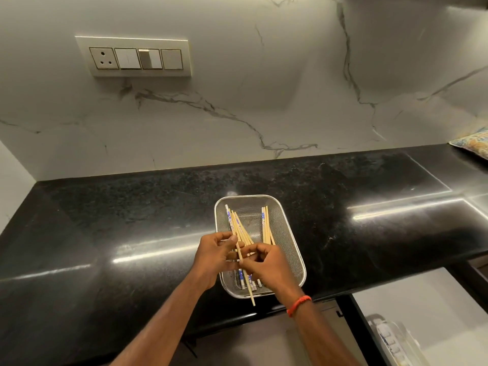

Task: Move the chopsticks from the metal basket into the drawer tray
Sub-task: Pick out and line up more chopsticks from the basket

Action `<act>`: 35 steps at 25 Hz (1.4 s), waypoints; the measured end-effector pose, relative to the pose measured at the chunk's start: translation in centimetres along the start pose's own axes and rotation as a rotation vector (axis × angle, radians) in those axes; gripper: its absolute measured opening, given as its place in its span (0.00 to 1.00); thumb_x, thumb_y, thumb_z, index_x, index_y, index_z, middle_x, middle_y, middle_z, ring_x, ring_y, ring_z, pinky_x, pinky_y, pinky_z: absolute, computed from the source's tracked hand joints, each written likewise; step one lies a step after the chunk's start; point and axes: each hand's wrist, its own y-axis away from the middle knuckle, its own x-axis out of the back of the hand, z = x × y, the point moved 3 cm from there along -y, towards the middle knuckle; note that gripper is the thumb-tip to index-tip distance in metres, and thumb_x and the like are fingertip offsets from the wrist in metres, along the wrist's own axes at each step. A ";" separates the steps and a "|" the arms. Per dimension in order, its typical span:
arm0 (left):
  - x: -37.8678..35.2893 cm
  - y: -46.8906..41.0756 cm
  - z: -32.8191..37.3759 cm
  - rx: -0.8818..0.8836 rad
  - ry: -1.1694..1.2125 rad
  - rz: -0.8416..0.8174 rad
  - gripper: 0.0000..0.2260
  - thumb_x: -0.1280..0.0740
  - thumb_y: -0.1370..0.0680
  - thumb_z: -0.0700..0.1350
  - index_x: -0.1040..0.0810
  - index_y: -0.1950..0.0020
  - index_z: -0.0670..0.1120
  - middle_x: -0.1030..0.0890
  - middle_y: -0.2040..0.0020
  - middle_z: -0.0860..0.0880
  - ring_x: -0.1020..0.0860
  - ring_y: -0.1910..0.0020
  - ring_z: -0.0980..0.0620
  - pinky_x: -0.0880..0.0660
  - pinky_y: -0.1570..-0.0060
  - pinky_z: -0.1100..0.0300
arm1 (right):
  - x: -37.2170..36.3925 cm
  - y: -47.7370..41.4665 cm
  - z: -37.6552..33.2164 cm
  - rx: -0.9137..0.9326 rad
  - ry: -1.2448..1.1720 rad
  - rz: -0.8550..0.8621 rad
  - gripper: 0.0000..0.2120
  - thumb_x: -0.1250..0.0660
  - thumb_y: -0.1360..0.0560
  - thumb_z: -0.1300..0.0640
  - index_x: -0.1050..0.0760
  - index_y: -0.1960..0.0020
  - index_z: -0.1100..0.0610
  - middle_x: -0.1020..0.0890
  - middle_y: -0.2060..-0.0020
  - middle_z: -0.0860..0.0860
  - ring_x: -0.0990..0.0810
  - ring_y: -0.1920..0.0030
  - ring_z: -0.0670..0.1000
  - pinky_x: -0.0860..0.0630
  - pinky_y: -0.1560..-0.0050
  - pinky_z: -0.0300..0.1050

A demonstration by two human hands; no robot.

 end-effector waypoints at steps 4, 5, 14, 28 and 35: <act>1.2 0.2 0.2 -0.015 0.023 0.033 0.08 0.32 0.19 0.39 0.20 0.43 0.37 0.14 0.56 0.41 0.14 0.62 0.43 0.16 0.64 0.49 | 1.1 -2.1 0.0 0.043 0.055 0.020 0.03 0.25 0.26 0.53 0.18 0.54 0.51 0.15 0.63 0.49 0.17 0.62 0.45 0.20 0.62 0.36; 1.4 0.3 0.2 -0.011 0.049 0.041 0.08 0.32 0.19 0.40 0.20 0.43 0.38 0.15 0.57 0.41 0.14 0.64 0.43 0.16 0.65 0.49 | 1.4 -3.0 0.2 0.047 0.143 0.082 0.03 0.27 0.25 0.52 0.18 0.53 0.51 0.15 0.60 0.48 0.17 0.59 0.46 0.20 0.59 0.37; 2.5 0.8 0.2 0.025 0.106 0.054 0.07 0.35 0.18 0.40 0.22 0.40 0.45 0.13 0.53 0.41 0.14 0.63 0.41 0.16 0.65 0.49 | -0.1 -7.4 3.2 0.081 0.847 0.143 0.15 0.30 0.23 0.54 0.23 0.36 0.52 0.15 0.47 0.52 0.17 0.47 0.52 0.20 0.43 0.51; -0.2 0.7 0.3 0.100 0.193 -0.082 0.09 0.34 0.18 0.44 0.19 0.42 0.40 0.13 0.51 0.39 0.14 0.60 0.41 0.17 0.66 0.51 | 3.6 -3.9 -3.0 0.180 -0.177 0.152 0.09 0.26 0.26 0.62 0.15 0.51 0.49 0.15 0.61 0.44 0.16 0.58 0.42 0.21 0.62 0.35; -0.6 1.0 0.3 0.048 0.224 -0.079 0.11 0.39 0.16 0.41 0.22 0.40 0.36 0.14 0.57 0.39 0.14 0.60 0.41 0.17 0.66 0.49 | 0.4 -1.6 -3.1 0.446 0.457 0.014 0.16 0.36 0.20 0.58 0.21 0.36 0.46 0.16 0.46 0.46 0.23 0.44 0.41 0.25 0.43 0.37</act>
